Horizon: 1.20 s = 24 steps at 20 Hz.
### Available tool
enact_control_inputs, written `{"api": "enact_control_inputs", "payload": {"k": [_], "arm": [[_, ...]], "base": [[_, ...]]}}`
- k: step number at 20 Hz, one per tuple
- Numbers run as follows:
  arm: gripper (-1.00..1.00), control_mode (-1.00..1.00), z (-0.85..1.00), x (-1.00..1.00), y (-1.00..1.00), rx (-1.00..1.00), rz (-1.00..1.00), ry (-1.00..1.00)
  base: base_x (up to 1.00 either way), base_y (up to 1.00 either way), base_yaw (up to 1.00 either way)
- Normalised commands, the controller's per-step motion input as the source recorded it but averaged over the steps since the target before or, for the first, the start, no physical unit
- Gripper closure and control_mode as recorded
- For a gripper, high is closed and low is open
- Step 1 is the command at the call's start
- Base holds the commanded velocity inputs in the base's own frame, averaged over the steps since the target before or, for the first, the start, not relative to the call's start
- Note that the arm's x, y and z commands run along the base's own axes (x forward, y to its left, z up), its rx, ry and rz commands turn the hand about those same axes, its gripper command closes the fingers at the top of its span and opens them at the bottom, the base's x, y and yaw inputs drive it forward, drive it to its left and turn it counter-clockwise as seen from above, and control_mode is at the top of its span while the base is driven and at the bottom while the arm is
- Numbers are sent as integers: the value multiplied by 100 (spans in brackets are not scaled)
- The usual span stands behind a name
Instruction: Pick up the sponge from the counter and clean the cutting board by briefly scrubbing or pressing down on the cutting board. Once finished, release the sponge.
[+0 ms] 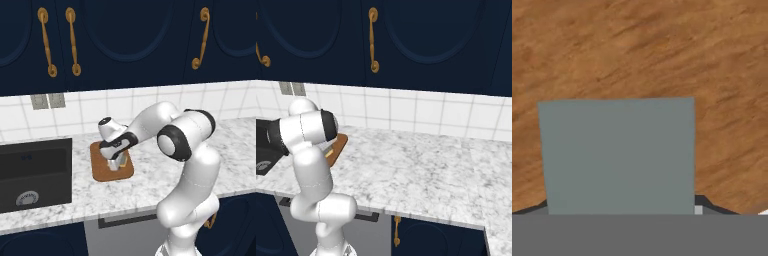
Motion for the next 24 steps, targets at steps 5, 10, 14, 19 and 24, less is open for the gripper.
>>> {"api": "enact_control_inputs", "payload": {"k": [5,10,14,19,24], "arm": [[100,-100,-31,6,-45,0,0,0],[100,-100,-61,39,-4,0,0,-2],[100,-100,-43,16,-10,0,0,-1],[100,-100,-7,-16,-72,0,0,-2],[100,-100,-3,-30,-87,0,0,-7]], "base": [[0,0,0],[0,0,0],[0,0,0],[0,0,0],[0,0,0]]}}
